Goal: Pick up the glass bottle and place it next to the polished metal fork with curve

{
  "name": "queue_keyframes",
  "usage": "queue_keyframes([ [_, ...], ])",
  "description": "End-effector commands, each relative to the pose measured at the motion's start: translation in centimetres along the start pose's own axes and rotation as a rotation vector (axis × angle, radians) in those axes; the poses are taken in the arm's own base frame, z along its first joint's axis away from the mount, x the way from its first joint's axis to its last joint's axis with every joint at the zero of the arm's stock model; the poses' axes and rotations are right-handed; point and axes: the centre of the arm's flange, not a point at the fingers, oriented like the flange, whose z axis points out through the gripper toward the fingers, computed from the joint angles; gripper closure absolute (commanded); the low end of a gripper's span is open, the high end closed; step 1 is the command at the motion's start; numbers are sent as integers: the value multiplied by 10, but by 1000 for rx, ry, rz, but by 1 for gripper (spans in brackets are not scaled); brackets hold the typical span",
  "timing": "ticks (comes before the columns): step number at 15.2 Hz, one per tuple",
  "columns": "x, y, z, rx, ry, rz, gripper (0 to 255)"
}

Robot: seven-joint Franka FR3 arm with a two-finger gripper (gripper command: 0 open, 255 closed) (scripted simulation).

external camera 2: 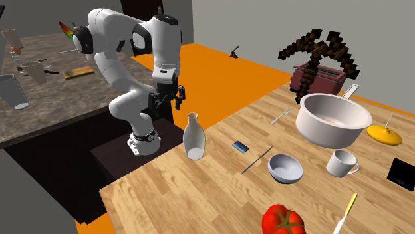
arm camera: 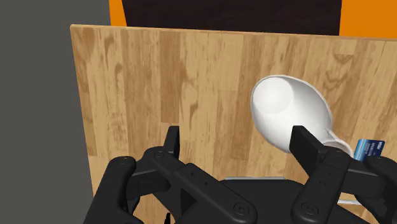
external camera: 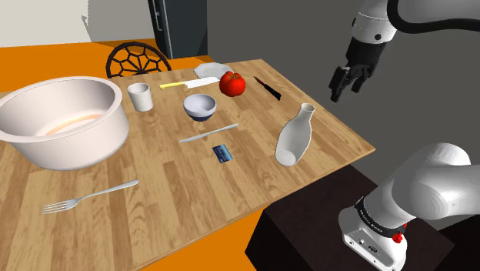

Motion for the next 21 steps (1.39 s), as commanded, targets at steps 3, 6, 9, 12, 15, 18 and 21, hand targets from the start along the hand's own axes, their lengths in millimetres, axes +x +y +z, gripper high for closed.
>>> queue_keyframes([
  [3, 10, -18, 5, 31, 11, 25, 0],
  [6, 26, -45, 11, 78, 27, 63, 0],
  [9, 44, -72, 16, 124, 42, 100, 0],
  [12, 47, -77, 27, 131, 45, 105, 0],
  [15, 47, -79, 43, 131, 45, 105, 0],
  [18, 48, -81, 56, 131, 45, 105, 0],
  [21, 48, -81, 56, 131, 45, 105, 0],
])
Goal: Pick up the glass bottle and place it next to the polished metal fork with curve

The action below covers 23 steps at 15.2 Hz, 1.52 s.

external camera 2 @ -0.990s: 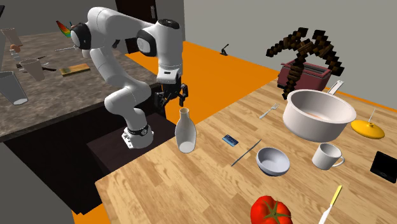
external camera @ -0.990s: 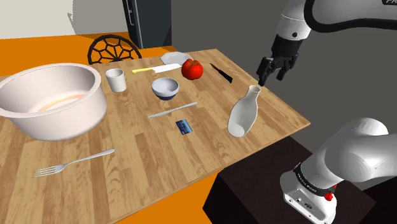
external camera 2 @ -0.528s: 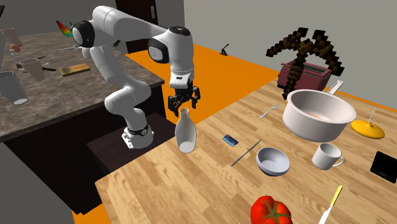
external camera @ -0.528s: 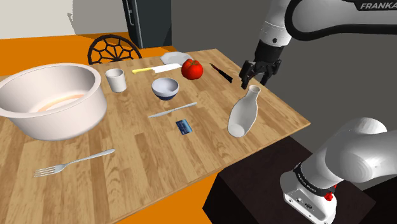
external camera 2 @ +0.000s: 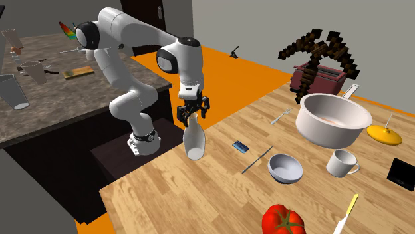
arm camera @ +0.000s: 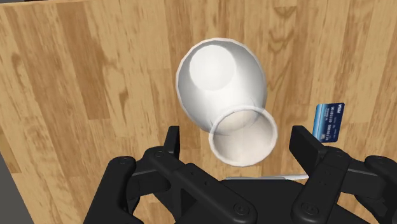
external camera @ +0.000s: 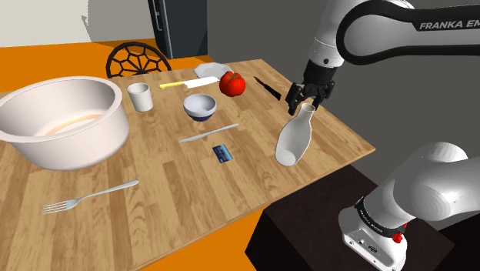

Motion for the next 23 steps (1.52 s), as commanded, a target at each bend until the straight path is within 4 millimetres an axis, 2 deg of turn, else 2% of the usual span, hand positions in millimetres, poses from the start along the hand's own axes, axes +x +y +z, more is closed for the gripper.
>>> queue_keyframes([
  [1, 0, 0, 0, 0, 0, 0, 0],
  [4, 0, 0, 0, 0, 0, 0, 0],
  [5, 0, 0, 0, 0, 0, 0, 255],
  [14, 0, 0, 0, 0, 0, 0, 255],
  [23, 0, -1, -47, 0, 0, 0, 255],
])
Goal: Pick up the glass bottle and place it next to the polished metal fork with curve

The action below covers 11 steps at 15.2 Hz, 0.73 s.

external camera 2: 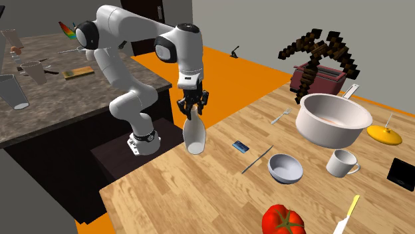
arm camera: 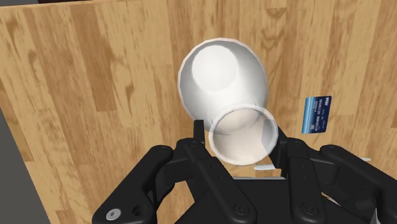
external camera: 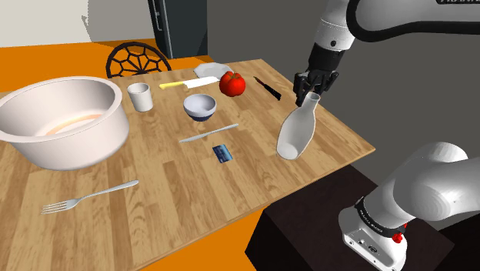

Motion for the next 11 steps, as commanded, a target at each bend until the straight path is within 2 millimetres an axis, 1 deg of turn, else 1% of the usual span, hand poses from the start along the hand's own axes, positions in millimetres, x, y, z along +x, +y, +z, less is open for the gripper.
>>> queue_keyframes([
  [1, -1, 0, -12, 0, 0, 0, 255],
  [11, -1, -1, -65, 0, 0, 0, 255],
])
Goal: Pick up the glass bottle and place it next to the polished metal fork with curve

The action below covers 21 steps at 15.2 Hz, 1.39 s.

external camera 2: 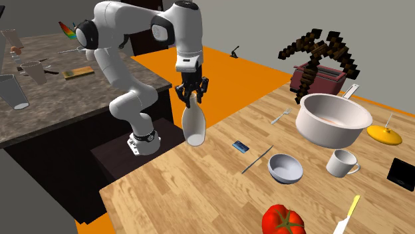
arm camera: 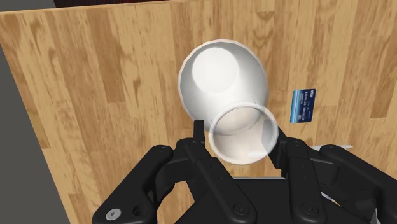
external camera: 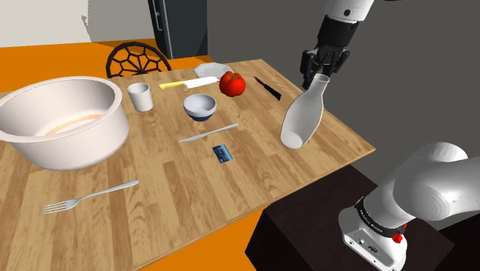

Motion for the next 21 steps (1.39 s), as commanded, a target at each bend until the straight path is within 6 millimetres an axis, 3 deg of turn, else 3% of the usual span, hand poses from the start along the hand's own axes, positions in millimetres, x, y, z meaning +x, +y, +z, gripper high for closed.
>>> queue_keyframes([
  [1, 1, 0, -10, 0, 0, 0, 255],
  [21, 0, -2, -116, 0, 0, 0, 255],
])
